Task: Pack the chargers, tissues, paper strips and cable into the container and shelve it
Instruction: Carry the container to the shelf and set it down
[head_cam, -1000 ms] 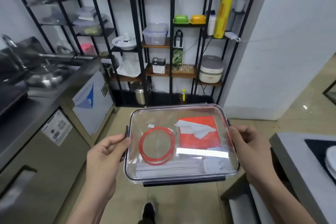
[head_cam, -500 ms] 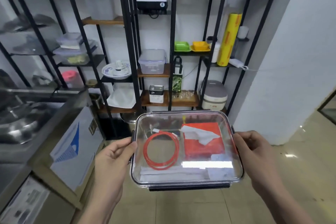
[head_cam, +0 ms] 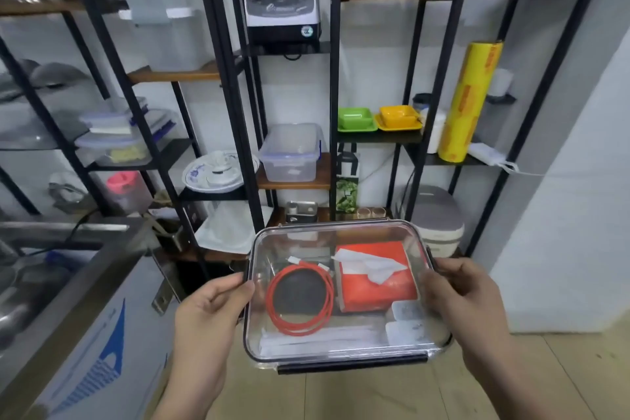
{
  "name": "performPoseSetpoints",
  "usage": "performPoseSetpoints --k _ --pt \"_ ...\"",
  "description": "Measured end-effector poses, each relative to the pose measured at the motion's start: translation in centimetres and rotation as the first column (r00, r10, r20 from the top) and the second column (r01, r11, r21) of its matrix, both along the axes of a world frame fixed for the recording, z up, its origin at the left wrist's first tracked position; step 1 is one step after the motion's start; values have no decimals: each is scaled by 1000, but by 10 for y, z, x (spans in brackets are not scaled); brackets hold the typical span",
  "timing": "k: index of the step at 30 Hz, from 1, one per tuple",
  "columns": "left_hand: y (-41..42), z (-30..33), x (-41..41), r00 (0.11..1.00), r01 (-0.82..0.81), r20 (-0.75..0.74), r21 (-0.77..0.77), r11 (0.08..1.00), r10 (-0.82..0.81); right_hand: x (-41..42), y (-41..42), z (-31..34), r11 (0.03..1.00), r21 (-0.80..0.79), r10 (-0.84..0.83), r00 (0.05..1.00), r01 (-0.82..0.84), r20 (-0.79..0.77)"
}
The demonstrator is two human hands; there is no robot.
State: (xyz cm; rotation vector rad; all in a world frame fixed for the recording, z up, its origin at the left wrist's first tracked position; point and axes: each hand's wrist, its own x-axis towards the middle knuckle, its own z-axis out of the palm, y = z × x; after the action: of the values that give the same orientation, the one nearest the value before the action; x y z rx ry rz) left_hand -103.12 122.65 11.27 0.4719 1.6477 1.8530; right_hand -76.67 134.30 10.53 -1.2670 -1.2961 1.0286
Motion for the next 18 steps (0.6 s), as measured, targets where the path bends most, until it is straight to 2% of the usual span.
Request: performPoseSetpoints --k 3,8,12,18 --pt "43 2 -11 999 -29 20 -27 999 30 -17 51 -2 1000 12 20 1000 -21 24" --pt "113 1 -40 995 -101 -28 -74 992 99 -53 140 -3 995 6 98 995 -98 35" --pt "143 -1 -61 992 -118 -53 -82 990 114 -79 178 -5 987 0 162 987 -162 8" --pt "188 -16 -108 986 -166 -36 -117 979 163 -132 237 -16 972 -27 237 969 -235 66"
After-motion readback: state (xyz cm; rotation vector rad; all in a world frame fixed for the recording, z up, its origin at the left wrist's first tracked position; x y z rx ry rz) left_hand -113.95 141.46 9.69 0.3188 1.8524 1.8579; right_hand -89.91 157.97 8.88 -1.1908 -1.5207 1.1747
